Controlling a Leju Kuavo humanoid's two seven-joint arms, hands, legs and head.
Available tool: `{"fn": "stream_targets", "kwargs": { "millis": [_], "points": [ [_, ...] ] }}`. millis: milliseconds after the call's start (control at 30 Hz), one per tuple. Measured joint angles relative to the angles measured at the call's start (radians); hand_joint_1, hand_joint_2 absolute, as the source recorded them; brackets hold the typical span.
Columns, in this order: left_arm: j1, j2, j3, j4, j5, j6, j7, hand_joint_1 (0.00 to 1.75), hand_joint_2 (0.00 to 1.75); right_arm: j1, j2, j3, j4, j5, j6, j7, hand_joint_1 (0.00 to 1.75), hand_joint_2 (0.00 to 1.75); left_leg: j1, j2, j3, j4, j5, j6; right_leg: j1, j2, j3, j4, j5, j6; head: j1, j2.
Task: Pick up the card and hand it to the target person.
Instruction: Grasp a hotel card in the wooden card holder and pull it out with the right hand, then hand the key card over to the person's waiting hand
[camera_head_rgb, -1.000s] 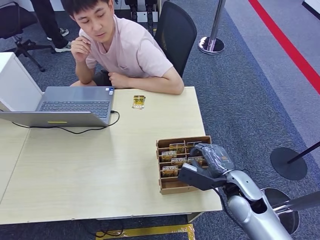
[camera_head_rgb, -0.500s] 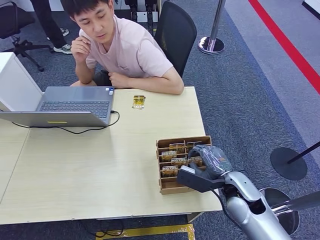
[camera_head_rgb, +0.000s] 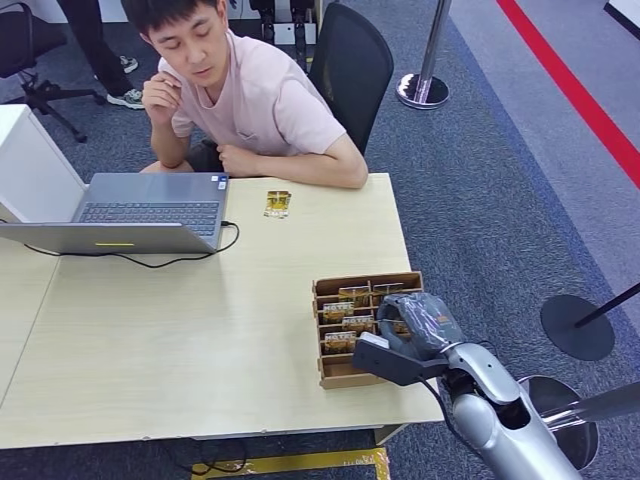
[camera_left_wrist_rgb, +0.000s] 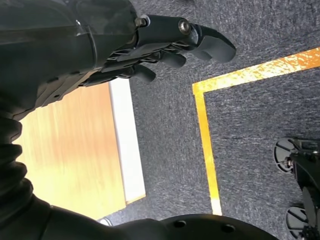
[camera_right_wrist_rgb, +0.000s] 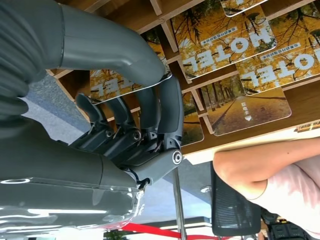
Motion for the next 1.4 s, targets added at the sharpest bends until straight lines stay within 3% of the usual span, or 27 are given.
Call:
{"fn": "stream_targets", "kwargs": {
  "millis": [467,733,933,1167,1400],
  "points": [
    [0.0,0.0,0.01,0.0,0.008,0.007,0.007,0.0,1.75,0.0,0.0,-0.001,0.0,-0.013,-0.034,-0.024,1.47,1.75,0.0,0.0,0.0,0.0,0.0,0.0,0.0,0.0,0.0,0.0,0.0,0.0,0.0,0.0],
    [0.0,0.0,0.017,0.0,0.008,0.006,-0.008,0.0,1.75,0.011,0.005,-0.015,-0.051,-0.048,-0.221,-0.201,1.47,1.75,0.0,0.0,0.0,0.0,0.0,0.0,0.0,0.0,0.0,0.0,0.0,0.0,0.0,0.0],
    [0.0,0.0,0.017,0.0,0.006,0.006,-0.015,0.0,1.75,0.019,0.039,-0.039,-0.113,-0.09,-0.367,-0.331,1.47,1.75,0.0,0.0,0.0,0.0,0.0,0.0,0.0,0.0,0.0,0.0,0.0,0.0,0.0,0.0],
    [-0.002,0.0,0.017,0.0,-0.013,0.004,-0.018,0.0,1.75,-0.023,0.078,-0.036,-0.09,-0.024,-0.398,-0.334,1.47,1.75,0.0,0.0,0.0,0.0,0.0,0.0,0.0,0.0,0.0,0.0,0.0,0.0,0.0,0.0],
    [-0.012,-0.001,0.014,0.001,-0.035,-0.001,-0.009,0.0,1.75,-0.135,0.146,0.02,0.112,0.072,-0.489,-0.339,1.47,1.75,0.001,0.001,0.0,0.0,0.001,0.0,0.0,0.001,0.0,0.0,0.0,0.0,0.0,0.0]
  ]
}}
